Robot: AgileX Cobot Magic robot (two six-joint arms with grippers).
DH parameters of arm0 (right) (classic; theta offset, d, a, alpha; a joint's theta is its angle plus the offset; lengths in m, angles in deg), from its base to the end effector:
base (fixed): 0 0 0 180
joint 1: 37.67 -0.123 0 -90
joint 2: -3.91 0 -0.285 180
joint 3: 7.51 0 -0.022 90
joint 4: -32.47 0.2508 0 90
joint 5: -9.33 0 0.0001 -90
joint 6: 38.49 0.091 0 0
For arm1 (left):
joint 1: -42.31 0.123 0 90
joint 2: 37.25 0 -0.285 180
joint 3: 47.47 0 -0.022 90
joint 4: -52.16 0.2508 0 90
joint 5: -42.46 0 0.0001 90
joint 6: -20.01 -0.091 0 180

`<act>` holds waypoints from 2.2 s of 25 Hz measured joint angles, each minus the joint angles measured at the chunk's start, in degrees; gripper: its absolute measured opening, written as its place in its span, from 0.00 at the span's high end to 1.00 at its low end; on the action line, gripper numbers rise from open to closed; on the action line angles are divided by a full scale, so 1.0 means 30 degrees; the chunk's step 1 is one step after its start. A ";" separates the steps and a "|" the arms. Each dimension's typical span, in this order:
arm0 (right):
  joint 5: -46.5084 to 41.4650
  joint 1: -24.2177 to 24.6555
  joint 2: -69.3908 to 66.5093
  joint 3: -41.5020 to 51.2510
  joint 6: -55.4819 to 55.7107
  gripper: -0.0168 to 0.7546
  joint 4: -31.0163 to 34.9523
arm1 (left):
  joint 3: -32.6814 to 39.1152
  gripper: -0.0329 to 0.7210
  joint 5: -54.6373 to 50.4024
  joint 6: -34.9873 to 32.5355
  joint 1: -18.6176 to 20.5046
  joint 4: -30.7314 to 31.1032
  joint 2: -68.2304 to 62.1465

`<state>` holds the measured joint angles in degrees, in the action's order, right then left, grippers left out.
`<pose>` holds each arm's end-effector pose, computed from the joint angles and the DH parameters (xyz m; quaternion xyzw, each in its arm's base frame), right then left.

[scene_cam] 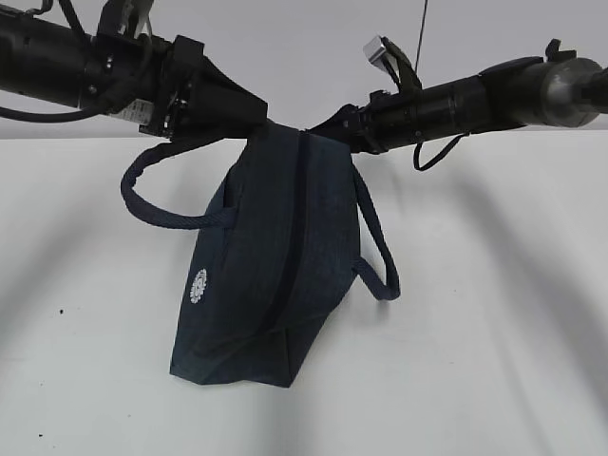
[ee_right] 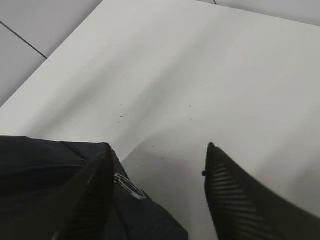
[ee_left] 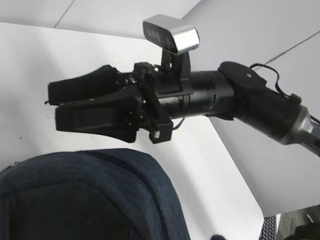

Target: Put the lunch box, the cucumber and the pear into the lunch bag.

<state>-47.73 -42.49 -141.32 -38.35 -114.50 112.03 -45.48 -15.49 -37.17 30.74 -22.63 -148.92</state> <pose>0.5028 0.1178 0.1690 -0.2632 0.7825 0.4232 0.3734 0.3572 -0.1491 0.2695 0.2132 0.8142 -0.4724 0.2617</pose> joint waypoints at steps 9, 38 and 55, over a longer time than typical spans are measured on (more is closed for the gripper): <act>0.0559 0.0309 0.2627 0.0000 0.2309 0.38 -0.3893 | 0.0000 0.38 0.1652 -0.0009 0.0344 0.1449 0.0016; -0.4495 0.0309 1.0722 0.0000 1.4938 0.37 -1.4175 | -0.0013 0.38 0.0299 0.3738 0.4146 0.9446 0.7213; -0.4982 0.0309 1.7183 0.0108 2.0337 0.37 -2.2614 | 0.1741 0.38 -0.2296 1.3319 0.4146 2.0818 1.2071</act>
<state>-62.68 -41.56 -89.77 -38.03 -53.49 44.18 -40.26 -22.37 2.79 43.18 39.82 -112.70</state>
